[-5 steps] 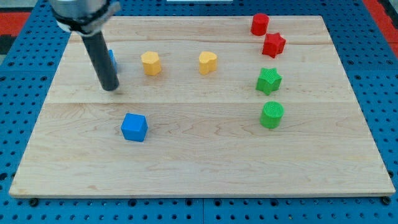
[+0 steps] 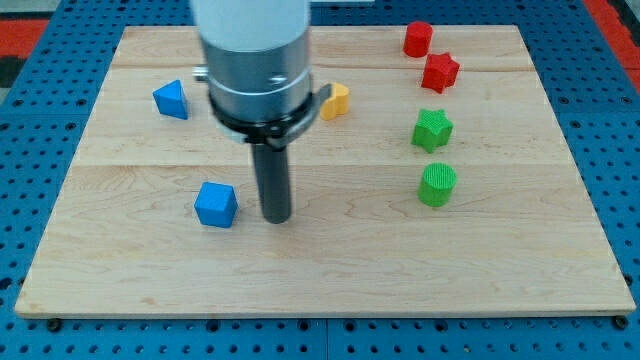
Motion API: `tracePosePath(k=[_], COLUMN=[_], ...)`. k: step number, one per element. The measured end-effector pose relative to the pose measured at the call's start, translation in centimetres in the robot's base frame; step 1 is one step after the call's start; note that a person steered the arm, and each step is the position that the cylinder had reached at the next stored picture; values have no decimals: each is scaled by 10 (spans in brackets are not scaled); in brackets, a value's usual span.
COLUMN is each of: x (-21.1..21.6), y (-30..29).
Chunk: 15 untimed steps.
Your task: Push the blue cube to the left of the blue triangle
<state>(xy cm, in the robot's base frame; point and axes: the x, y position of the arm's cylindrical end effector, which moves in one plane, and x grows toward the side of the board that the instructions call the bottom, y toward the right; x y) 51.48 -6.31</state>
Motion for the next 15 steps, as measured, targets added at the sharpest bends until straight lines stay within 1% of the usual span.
tracePosePath(k=[2, 4, 6, 8, 10, 11, 13, 15], x=[0, -15, -39, -45, -54, -55, -64, -88], y=[-100, -140, -158, -182, -190, -210, -216, -215])
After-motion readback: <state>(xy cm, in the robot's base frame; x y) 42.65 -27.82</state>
